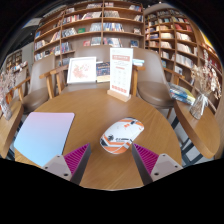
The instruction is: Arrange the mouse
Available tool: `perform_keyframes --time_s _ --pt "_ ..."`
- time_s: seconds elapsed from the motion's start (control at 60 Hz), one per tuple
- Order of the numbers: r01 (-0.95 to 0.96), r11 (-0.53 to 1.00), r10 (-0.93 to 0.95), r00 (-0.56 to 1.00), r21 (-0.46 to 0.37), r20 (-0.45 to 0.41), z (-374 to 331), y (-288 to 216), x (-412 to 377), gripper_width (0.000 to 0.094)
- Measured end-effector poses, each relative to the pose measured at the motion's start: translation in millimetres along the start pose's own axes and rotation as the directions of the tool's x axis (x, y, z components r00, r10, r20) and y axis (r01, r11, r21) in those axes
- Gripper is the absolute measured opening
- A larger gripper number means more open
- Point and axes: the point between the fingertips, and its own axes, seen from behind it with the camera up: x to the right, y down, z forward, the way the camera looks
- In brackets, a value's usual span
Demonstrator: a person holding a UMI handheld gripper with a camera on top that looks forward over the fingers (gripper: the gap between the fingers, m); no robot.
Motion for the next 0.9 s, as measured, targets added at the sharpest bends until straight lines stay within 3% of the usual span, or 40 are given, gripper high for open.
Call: perform_keyframes --time_s 0.25,0.683,0.767,0.833,0.9 --pt "-0.030 0.999 0.030 1.000 -0.013 -0.008 30 -23 4 0.0857" --pt "0.022 1.000 -0.022 0.998 -0.001 0.056 74 -61 -11 0.0826" --pt "0.027 1.000 -0.027 0.998 0.006 0.056 77 -65 -11 0.0709" --pt "0.038 0.999 -0.038 0.998 0.016 0.046 80 -68 -9 0.0480" --pt "0.042 0.999 -0.042 0.998 0.002 0.036 79 -67 -9 0.0461"
